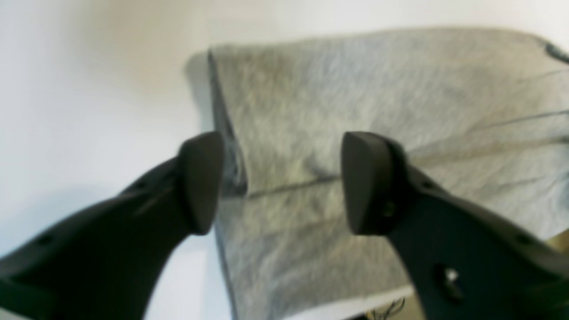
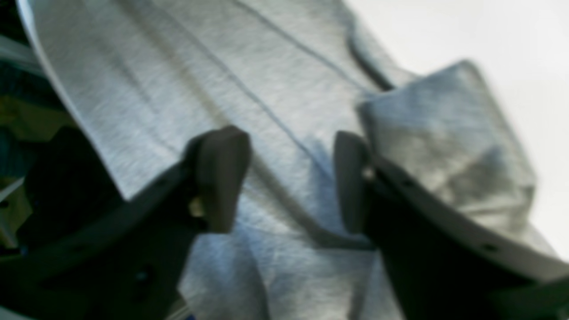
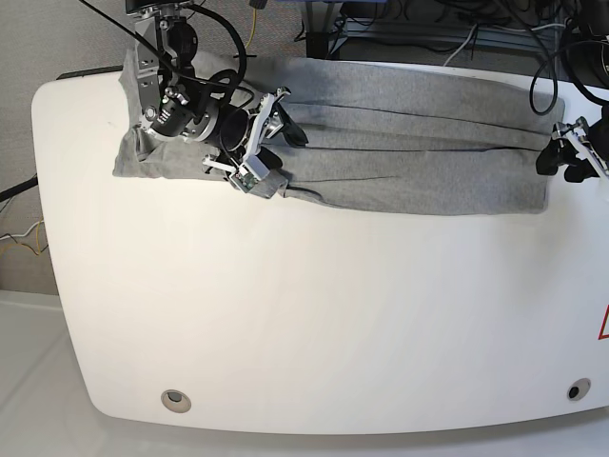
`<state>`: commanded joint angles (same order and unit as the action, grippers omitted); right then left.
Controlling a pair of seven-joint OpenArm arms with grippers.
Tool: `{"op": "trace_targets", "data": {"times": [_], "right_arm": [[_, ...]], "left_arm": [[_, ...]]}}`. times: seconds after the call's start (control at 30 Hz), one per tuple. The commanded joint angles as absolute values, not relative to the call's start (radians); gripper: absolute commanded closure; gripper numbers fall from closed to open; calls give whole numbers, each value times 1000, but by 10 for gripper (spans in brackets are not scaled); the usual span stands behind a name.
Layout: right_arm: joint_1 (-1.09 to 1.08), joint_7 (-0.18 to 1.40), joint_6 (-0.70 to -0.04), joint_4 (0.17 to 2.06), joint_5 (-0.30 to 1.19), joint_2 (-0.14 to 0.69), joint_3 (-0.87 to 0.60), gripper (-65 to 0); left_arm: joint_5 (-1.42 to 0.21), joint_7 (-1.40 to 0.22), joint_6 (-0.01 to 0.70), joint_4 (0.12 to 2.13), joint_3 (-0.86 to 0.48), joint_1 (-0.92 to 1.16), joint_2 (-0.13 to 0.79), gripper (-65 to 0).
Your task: Fold the T-shirt properly
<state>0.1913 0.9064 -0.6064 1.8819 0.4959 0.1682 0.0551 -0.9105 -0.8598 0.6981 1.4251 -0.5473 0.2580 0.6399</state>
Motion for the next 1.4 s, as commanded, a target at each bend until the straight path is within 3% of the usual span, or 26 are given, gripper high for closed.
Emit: {"op": "trace_targets", "data": {"times": [0.6,1.0,1.13,1.3,1.4], "right_arm": [[203,893,-600,1906,503,162,55,-395],[201,863,-603,1890,479,170,9,-374],[211,863,-600,1879,476,165,-45,-247],[218,849,-599,1853,446,163,-49,-18],[222,847,-609,1869,409,165,-9,0]], "left_arm": [[-896,-785,698,1315,-559,258,637,-470],[-949,-803,698,1239,-561,232,595,-423],[-933,-805,698,1264,-550,254,566,-423],[-929,-798,698,1286,-553,266,546,-429],[-929,-790,698,1280,-558,267,529,-429]]}}
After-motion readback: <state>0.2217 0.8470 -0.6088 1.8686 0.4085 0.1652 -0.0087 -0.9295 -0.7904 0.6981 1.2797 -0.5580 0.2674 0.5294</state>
